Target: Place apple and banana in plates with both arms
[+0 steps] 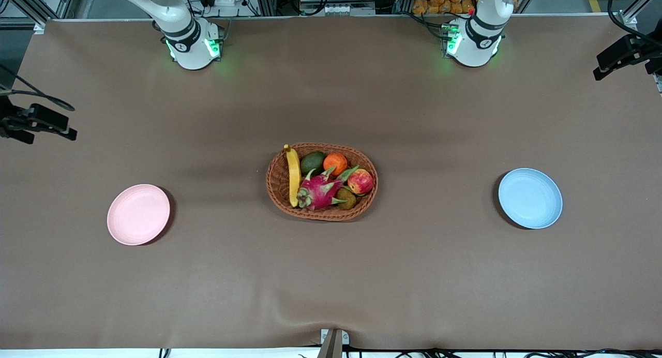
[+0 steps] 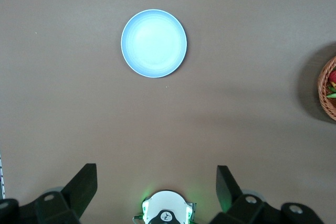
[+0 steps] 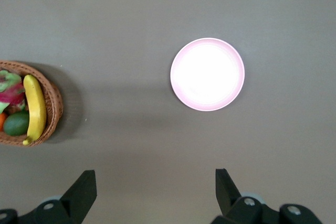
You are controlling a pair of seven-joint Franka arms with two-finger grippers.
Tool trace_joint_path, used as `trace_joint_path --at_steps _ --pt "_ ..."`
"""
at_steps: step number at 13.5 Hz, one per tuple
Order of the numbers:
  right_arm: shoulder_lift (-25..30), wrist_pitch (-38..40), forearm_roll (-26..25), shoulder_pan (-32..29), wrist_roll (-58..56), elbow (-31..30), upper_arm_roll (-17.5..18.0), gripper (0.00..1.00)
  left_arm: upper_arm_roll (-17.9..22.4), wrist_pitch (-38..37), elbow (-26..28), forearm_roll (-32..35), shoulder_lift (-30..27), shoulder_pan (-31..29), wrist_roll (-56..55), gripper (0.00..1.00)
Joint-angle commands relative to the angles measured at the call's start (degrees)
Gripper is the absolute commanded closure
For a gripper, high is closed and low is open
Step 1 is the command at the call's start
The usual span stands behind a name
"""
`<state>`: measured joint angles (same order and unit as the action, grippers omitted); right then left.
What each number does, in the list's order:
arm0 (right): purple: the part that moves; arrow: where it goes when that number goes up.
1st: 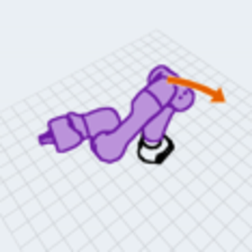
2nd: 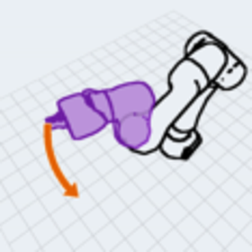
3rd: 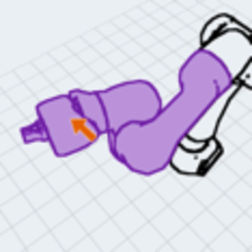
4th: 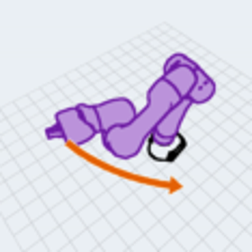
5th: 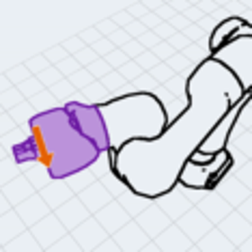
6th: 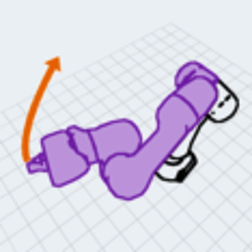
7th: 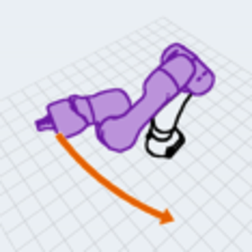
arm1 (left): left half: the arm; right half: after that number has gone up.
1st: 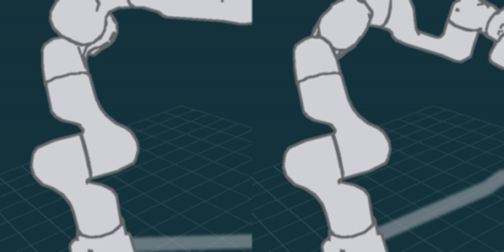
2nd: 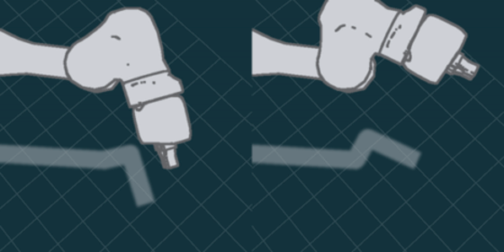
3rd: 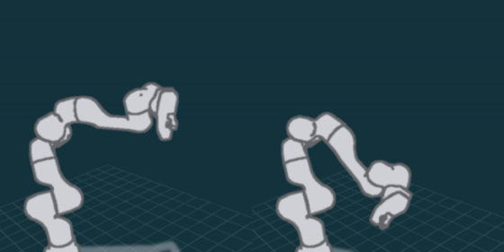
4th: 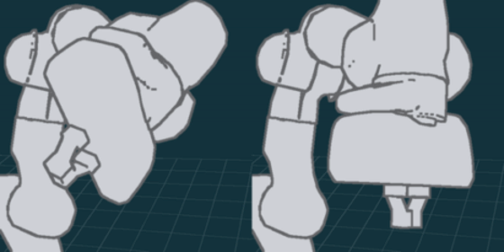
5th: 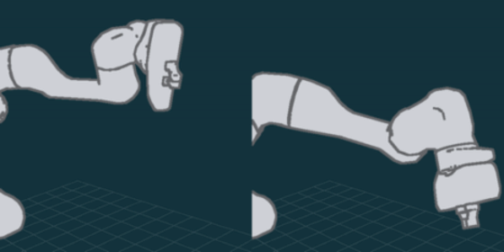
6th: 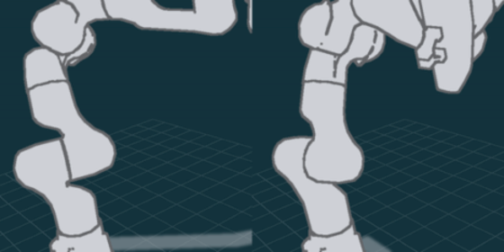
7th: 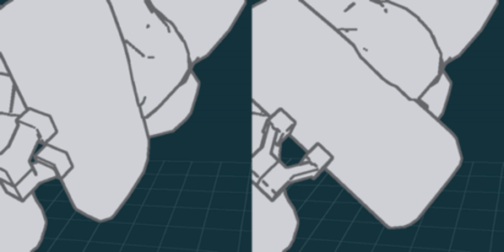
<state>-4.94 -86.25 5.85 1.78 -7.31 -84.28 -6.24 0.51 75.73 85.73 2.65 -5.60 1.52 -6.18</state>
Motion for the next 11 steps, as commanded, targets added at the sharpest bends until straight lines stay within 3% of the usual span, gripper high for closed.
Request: trace_joint_path --at_steps 1,11 --pt "-0.2 1.0 0.6 1.0 0.2 0.7 -0.2 0.0 -0.3 -0.9 0.2 -0.4 -0.2 -0.6 0.5 0.0" --pt "-0.8 2.8 0.9 5.9 -0.5 0.2 -0.2 0.0 -0.7 0.6 0.8 -0.8 2.2 0.4 -1.3 0.0"
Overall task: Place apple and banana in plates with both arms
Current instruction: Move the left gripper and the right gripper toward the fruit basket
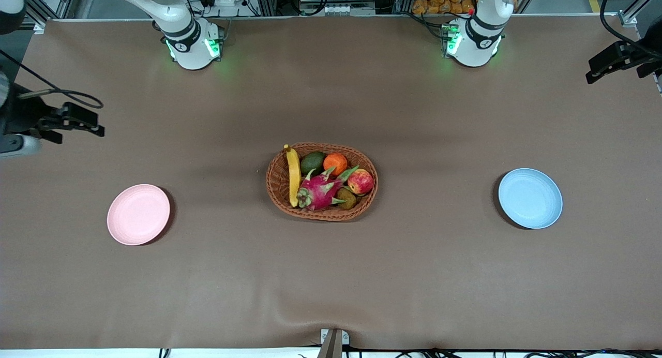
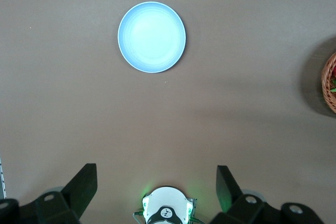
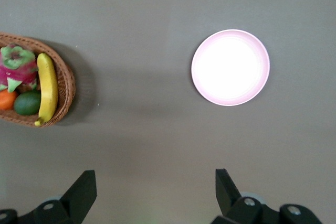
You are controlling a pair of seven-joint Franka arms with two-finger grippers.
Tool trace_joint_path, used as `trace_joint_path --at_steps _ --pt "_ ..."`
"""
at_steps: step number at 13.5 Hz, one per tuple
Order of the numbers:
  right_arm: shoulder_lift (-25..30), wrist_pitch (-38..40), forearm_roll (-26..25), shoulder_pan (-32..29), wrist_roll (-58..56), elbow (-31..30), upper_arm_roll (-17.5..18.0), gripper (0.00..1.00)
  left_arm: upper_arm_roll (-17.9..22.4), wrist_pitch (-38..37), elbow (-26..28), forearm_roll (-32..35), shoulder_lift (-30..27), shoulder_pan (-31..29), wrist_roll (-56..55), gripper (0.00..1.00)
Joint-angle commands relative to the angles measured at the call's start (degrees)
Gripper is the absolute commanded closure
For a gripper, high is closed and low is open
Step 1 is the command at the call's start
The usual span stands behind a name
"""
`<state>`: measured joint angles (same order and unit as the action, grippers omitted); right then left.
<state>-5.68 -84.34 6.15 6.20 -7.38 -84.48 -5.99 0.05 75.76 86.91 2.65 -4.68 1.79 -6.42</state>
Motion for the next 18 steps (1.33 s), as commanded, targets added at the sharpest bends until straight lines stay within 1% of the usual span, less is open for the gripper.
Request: trace_joint_path --at_steps 1,5,7,9,11,14,16,18 --pt "-0.1 0.8 0.6 2.7 -0.4 0.4 -0.3 0.0 -0.3 1.0 -0.4 -1.0 2.2 0.3 -2.4 0.0" --pt "-2.4 -0.4 0.9 6.0 -0.5 0.5 -0.3 0.0 -1.2 3.7 -0.3 -1.2 7.9 4.3 -11.1 0.0" --pt "-3.5 -0.5 0.8 8.7 -0.5 0.4 -0.3 0.0 -2.4 7.1 2.4 -2.2 9.8 6.1 -16.0 0.0" --pt "-5.3 -0.6 0.8 9.6 -0.5 0.4 -0.3 0.0 -4.5 14.9 7.5 -3.5 11.0 7.7 -25.5 0.0" --pt "-6.4 -2.0 0.9 9.7 -0.5 0.4 -0.3 0.0 -6.2 22.7 11.2 -7.1 13.6 8.2 -31.8 0.0" --pt "-7.9 -4.8 2.1 13.4 -0.4 0.5 -0.3 0.0 -9.5 31.8 11.2 -7.4 19.2 10.1 -41.0 0.0" --pt "-8.1 -6.2 2.0 15.6 -0.4 0.5 -0.3 0.0 -9.8 38.3 10.5 -7.8 22.6 13.3 -49.9 0.0" --pt "-8.5 -6.2 2.1 16.8 -0.4 0.3 -0.3 0.0 -9.8 43.9 8.4 -8.5 27.1 16.5 -58.0 0.0"
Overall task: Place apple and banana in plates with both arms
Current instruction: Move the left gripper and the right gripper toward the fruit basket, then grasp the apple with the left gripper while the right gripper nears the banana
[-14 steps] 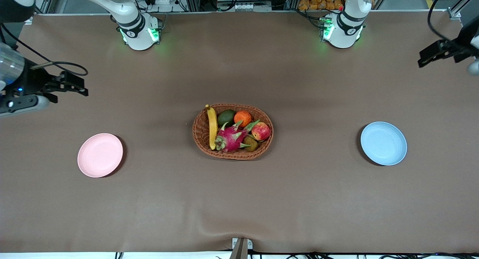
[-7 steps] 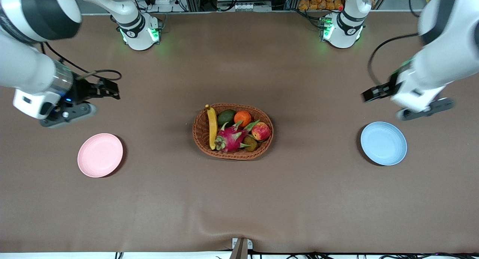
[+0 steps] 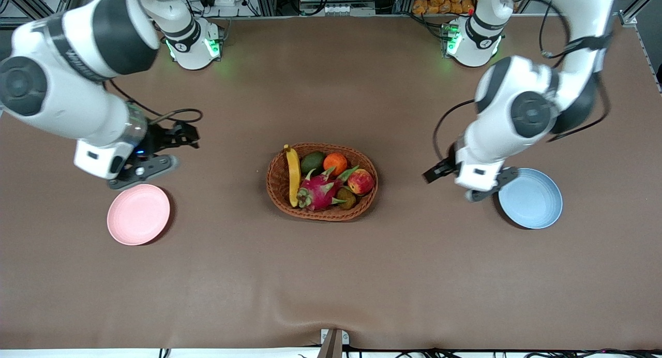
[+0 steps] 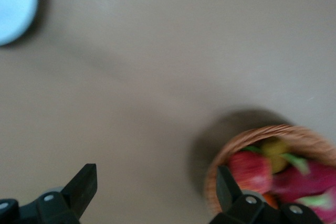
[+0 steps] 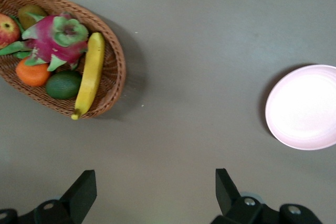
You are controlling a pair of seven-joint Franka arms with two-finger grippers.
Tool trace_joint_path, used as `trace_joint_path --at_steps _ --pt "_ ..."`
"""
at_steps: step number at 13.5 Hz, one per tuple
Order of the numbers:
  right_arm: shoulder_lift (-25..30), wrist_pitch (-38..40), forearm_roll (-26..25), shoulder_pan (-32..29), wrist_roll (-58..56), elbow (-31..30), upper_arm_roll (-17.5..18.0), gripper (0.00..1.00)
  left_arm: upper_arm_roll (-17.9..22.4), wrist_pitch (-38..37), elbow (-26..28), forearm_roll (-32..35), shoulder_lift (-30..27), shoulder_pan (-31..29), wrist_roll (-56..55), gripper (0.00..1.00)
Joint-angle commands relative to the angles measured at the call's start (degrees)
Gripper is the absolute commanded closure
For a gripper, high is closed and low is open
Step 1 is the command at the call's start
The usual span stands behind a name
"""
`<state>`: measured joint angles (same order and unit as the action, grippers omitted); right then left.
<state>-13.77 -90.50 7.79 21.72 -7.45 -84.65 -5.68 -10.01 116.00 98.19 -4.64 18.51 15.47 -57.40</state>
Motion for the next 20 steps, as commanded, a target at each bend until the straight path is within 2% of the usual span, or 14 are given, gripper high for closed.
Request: trace_joint_path --at_steps 1,4,9,12,15,18,20 --pt "-1.0 0.1 0.4 2.4 -0.3 0.5 -0.6 0.0 0.3 5.8 -4.1 -0.9 6.3 4.8 -10.9 0.0" --pt "-1.3 0.0 0.5 3.7 -0.2 0.4 -0.6 0.0 0.3 8.6 -8.3 -0.6 11.9 8.2 -19.1 0.0" --pt "-1.3 -0.2 0.5 3.6 -0.2 -0.6 -0.6 0.0 0.4 12.2 -7.8 -0.4 14.9 10.7 -24.0 0.0" --pt "-3.4 -0.8 0.5 3.9 -0.2 -0.7 -0.6 0.0 0.5 12.6 -7.4 -0.3 16.6 11.9 -26.6 0.0" --pt "-5.5 -1.3 3.1 5.5 -0.4 -1.0 -0.5 0.0 0.6 12.6 -6.1 1.6 17.3 12.4 -26.8 0.0" --pt "-6.0 -4.7 3.3 6.1 -0.5 -4.5 -0.5 0.0 0.4 12.9 -5.5 3.2 17.5 12.7 -27.1 0.0" --pt "-6.2 -6.6 3.4 6.7 -1.5 -5.6 -0.5 0.0 0.3 16.1 -5.7 2.7 18.4 12.8 -27.6 0.0"
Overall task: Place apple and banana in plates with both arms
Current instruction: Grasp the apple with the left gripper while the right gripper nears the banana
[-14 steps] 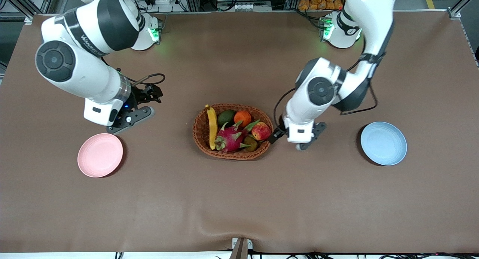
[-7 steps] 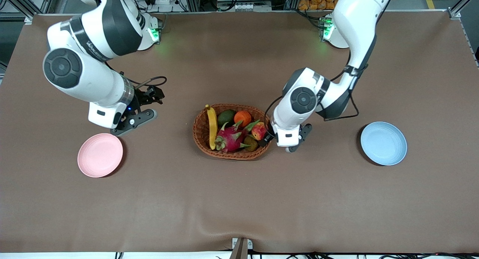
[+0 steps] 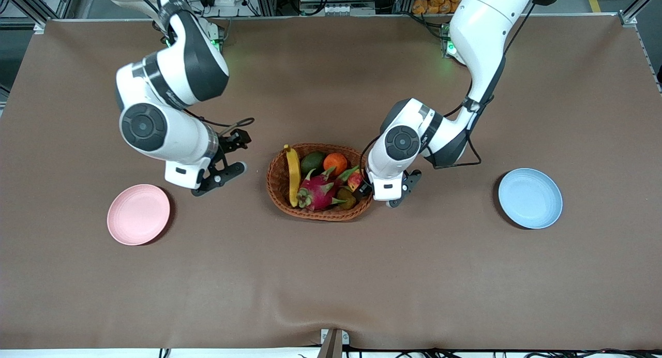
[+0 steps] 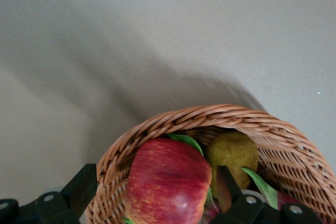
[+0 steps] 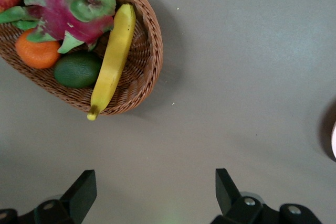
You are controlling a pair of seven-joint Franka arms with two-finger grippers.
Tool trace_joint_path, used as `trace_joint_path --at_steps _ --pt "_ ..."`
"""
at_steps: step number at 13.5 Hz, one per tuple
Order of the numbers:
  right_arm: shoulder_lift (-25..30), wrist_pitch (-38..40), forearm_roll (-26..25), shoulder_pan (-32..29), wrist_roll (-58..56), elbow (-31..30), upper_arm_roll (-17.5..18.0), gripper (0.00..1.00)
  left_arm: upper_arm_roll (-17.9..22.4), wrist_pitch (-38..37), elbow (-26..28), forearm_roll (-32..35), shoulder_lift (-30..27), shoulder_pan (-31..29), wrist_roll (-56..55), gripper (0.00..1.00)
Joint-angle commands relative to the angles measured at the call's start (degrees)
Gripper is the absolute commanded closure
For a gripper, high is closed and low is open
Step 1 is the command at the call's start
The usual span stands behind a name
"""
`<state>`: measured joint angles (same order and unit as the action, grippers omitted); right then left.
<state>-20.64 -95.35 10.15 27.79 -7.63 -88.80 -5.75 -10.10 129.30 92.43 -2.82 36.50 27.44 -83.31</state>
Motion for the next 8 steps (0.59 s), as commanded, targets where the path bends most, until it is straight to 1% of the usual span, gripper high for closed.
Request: trace_joint_path --at_steps 1,2,3,5,6,7,8 --pt "0.7 -2.4 1.0 1.8 -2.1 -2.1 -0.3 0.0 0.3 4.1 -0.2 0.8 1.0 0.9 -2.1 0.0" --pt "0.7 -2.2 1.0 2.4 -2.9 -2.3 -0.3 0.0 0.4 5.1 -0.2 0.7 1.5 1.4 -2.3 0.01" --pt "0.6 -2.4 1.0 3.2 -4.3 -2.5 -0.3 0.0 0.4 5.2 -0.1 0.8 1.8 1.7 -2.4 0.1" --pt "-1.5 -3.3 1.0 4.4 -6.2 -3.1 -0.3 0.0 0.4 5.2 0.1 0.9 2.3 2.2 -2.5 0.66" --pt "-1.9 -4.3 1.1 4.5 -6.6 -3.7 -0.1 0.0 0.4 5.2 -0.1 0.9 2.2 2.0 -2.5 0.99" --pt "-2.3 -5.4 1.2 5.3 -6.8 -4.1 0.0 0.0 0.5 4.6 -0.3 0.9 1.3 1.7 -2.5 1.0" --pt "-2.5 -6.5 1.2 5.8 -6.9 -5.2 0.0 0.0 0.8 2.3 -0.3 1.1 -0.9 1.1 -2.2 1.0"
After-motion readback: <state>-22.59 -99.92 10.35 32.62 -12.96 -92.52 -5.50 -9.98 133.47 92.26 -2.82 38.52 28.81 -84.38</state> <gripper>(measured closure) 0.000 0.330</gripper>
